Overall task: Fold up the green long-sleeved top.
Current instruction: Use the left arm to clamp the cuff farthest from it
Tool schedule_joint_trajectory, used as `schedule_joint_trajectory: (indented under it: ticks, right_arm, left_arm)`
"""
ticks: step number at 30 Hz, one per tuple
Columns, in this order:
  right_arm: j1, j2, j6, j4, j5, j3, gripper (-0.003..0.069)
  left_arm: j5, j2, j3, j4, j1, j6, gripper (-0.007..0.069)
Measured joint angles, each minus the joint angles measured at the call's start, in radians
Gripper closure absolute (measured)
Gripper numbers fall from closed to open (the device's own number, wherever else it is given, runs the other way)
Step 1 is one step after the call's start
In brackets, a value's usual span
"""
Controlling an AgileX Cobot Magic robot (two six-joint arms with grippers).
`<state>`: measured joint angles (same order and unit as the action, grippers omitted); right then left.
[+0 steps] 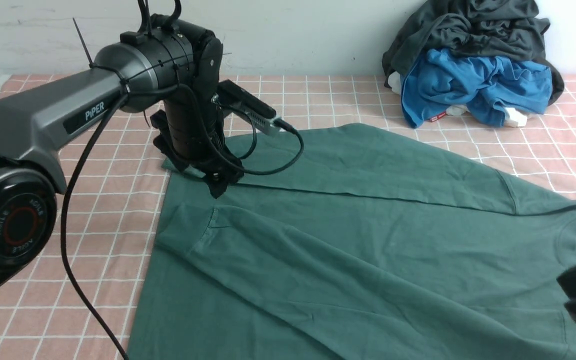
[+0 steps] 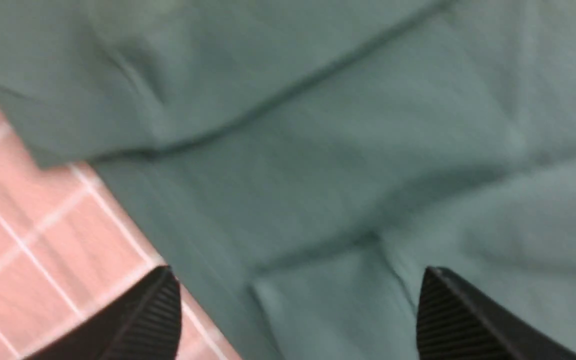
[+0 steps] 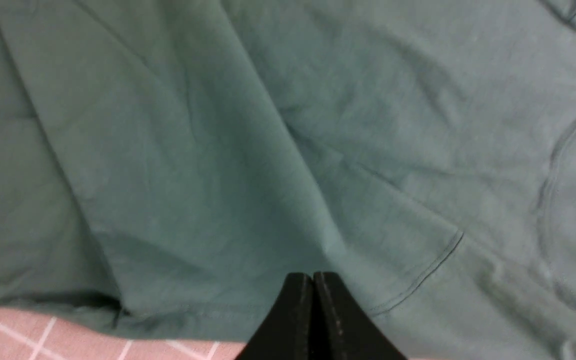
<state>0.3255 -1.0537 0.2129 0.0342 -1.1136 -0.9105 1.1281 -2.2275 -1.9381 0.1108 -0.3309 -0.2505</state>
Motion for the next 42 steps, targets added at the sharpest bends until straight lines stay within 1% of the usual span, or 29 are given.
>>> schedule_joint_trajectory:
  ticks: [1, 3, 8, 15, 16, 19, 20, 21, 26, 28, 29, 30, 32, 33, 34, 35, 36, 40, 42]
  right_arm:
    - [0.0, -0.003, -0.001, -0.001, 0.001, -0.003, 0.0673]
    - [0.0, -0.032, -0.002, -0.001, 0.006, -0.04, 0.0673]
    - [0.0, -0.054, -0.001, -0.004, 0.017, -0.063, 0.0673]
    - [0.0, -0.055, -0.003, -0.045, 0.041, -0.063, 0.0673]
    - [0.0, -0.055, -0.004, -0.048, 0.042, -0.063, 0.0673]
    - [0.0, -0.055, -0.005, -0.052, 0.05, -0.063, 0.0673]
    - [0.0, -0.055, -0.005, -0.052, 0.052, -0.063, 0.0673]
    - [0.0, -0.055, -0.005, -0.052, 0.053, -0.063, 0.0673]
    - [0.0, -0.055, -0.005, -0.052, 0.054, -0.063, 0.0673]
    - [0.0, -0.055, -0.005, -0.052, 0.056, -0.063, 0.0673]
    - [0.0, -0.055, -0.005, -0.052, 0.056, -0.063, 0.0673]
    - [0.0, -0.055, -0.005, -0.052, 0.057, -0.063, 0.0673]
    - [0.0, -0.055, -0.005, -0.052, 0.057, -0.063, 0.0673]
    - [0.0, -0.055, -0.005, -0.052, 0.057, -0.063, 0.0673]
    - [0.0, -0.055, -0.005, -0.052, 0.057, -0.063, 0.0673]
    - [0.0, -0.055, -0.005, -0.052, 0.057, -0.063, 0.0673]
    - [0.0, -0.055, -0.005, -0.052, 0.057, -0.063, 0.0673]
    - [0.0, -0.055, -0.003, -0.052, 0.059, -0.063, 0.0673]
    - [0.0, -0.055, -0.002, -0.053, 0.065, -0.063, 0.0673]
  left_arm:
    - [-0.004, -0.003, -0.004, 0.001, 0.001, -0.002, 0.0044]
    - [-0.049, -0.048, -0.044, 0.025, 0.013, -0.047, 0.0049]
    - [-0.142, -0.127, -0.078, 0.046, 0.033, -0.131, 0.0092]
    - [-0.201, -0.173, -0.095, 0.025, 0.072, -0.144, 0.0175]
    - [-0.202, -0.173, -0.095, 0.025, 0.073, -0.144, 0.0178]
    - [-0.228, -0.176, -0.095, 0.02, 0.091, -0.127, 0.0227]
    - [-0.229, -0.177, -0.095, 0.02, 0.091, -0.124, 0.023]
    - [-0.233, -0.179, -0.099, 0.02, 0.093, -0.112, 0.0262]
    - [-0.238, -0.188, -0.117, -0.007, 0.095, -0.098, 0.0333]
    - [-0.241, -0.19, -0.118, -0.036, 0.098, -0.099, 0.0384]
    - [-0.241, -0.19, -0.118, -0.039, 0.098, -0.1, 0.0384]
    - [-0.241, -0.19, -0.118, -0.048, 0.099, -0.102, 0.0429]
    - [-0.24, -0.19, -0.118, -0.053, 0.099, -0.102, 0.0463]
    - [-0.24, -0.19, -0.118, -0.057, 0.099, -0.102, 0.0512]
    - [-0.24, -0.19, -0.118, -0.058, 0.099, -0.102, 0.0526]
    - [-0.239, -0.191, -0.118, -0.059, 0.099, -0.102, 0.0568]
    - [-0.237, -0.191, -0.118, -0.06, 0.099, -0.102, 0.0587]
    - [-0.204, -0.194, -0.132, -0.072, 0.099, -0.102, 0.0599]
    - [-0.129, -0.196, -0.161, -0.081, 0.098, -0.102, 0.0601]
